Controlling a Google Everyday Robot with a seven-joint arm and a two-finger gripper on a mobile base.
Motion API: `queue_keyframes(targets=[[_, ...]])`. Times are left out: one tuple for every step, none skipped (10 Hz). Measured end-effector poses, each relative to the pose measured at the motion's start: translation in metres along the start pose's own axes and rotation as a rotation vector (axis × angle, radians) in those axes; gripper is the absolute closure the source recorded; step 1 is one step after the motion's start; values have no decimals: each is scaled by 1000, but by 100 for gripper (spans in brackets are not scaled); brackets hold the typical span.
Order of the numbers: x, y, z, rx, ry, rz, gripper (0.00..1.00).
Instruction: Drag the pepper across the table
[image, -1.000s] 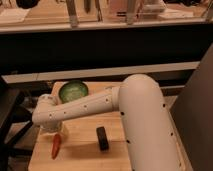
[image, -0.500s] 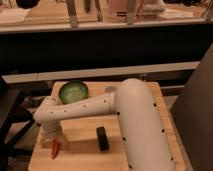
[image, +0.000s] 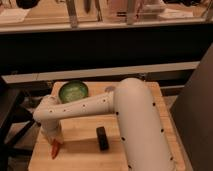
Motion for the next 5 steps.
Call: queue_keyframes(targets=[[0,0,-1,-2,2,-3,86],[-1,-1,0,-2,0,-5,93],[3,1,-2,2,3,4,96],[8,7,-4,7,6,15,96],[14,16,-8,14,10,31,96]])
